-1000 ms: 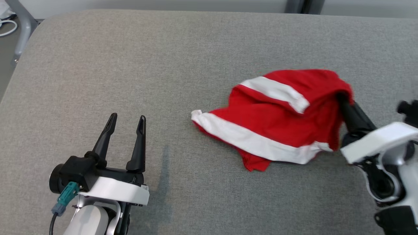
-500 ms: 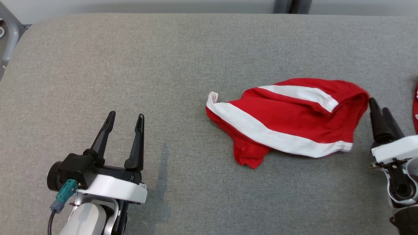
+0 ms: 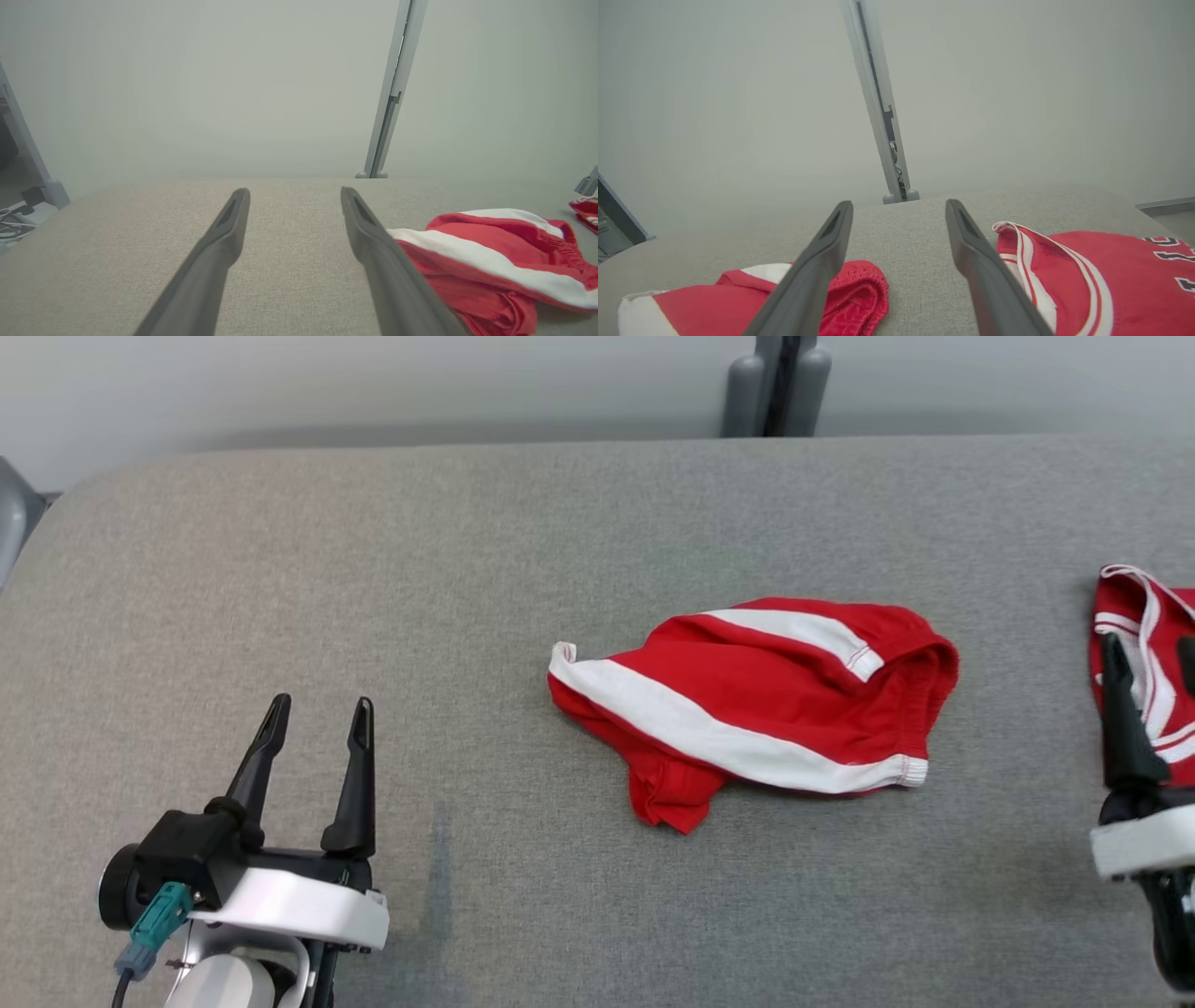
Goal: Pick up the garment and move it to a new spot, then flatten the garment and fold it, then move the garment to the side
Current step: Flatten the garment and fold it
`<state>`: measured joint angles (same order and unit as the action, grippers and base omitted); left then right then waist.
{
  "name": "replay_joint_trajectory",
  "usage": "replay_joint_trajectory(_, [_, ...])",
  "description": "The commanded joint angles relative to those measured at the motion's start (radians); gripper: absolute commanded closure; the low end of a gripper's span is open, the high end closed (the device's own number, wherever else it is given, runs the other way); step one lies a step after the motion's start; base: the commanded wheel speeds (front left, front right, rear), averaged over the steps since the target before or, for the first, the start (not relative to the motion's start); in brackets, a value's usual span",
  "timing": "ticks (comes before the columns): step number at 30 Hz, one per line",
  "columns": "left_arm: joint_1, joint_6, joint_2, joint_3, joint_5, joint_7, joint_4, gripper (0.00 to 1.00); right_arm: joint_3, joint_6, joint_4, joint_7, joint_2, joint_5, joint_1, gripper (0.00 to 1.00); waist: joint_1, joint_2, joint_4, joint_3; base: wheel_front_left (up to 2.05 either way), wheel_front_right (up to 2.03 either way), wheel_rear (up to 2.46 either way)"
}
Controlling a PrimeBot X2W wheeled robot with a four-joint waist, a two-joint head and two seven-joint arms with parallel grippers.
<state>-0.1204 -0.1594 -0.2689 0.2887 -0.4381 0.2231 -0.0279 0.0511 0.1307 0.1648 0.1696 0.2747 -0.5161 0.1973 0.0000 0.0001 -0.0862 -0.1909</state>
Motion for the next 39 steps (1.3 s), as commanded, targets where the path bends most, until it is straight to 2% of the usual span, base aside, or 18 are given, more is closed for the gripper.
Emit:
replay_joint_trajectory(1, [0.012,-0.005,-0.01,-0.004,-0.003,-0.001,0.006,0.0,0.004,0.0,-0.029,-0.015,-0.013,0.039,-0.032,0.0,0.0,-0.0001,0.014,0.021,0.0,0.0,0.0])
replay_joint_trajectory(6, [0.046,-0.011,-0.024,0.001,-0.002,-0.018,0.017,0.0,0.014,0.0,-0.152,-0.07,-0.078,0.172,-0.14,0.0,0.0,-0.0001,0.028,0.062,0.0,0.0,0.0])
replay_joint_trajectory(12, [0.087,-0.026,-0.035,0.003,-0.01,-0.037,0.035,0.0,0.023,0.0,-0.253,-0.129,-0.155,0.243,-0.252,0.0,0.0,-0.0001,0.038,0.089,0.0,0.0,0.0])
replay_joint_trajectory(28, [0.065,-0.042,-0.042,0.008,-0.012,-0.061,0.079,0.0,0.034,0.0,-0.329,-0.176,-0.19,0.281,-0.276,0.0,0.0,-0.0001,0.031,0.072,0.0,0.0,0.0])
replay_joint_trajectory(34, [-0.115,0.026,-0.029,0.057,-0.023,-0.14,0.069,0.0,0.01,0.0,-0.332,-0.18,-0.187,0.281,-0.236,0.0,0.0,-0.0001,0.071,0.009,0.0,0.0,0.0])
replay_joint_trajectory(39, [-0.27,0.109,-0.02,0.101,-0.064,-0.256,-0.035,0.0,-0.012,0.0,-0.314,-0.166,-0.188,0.271,-0.204,0.0,0.0,-0.0001,0.125,-0.042,0.0,0.0,0.0])
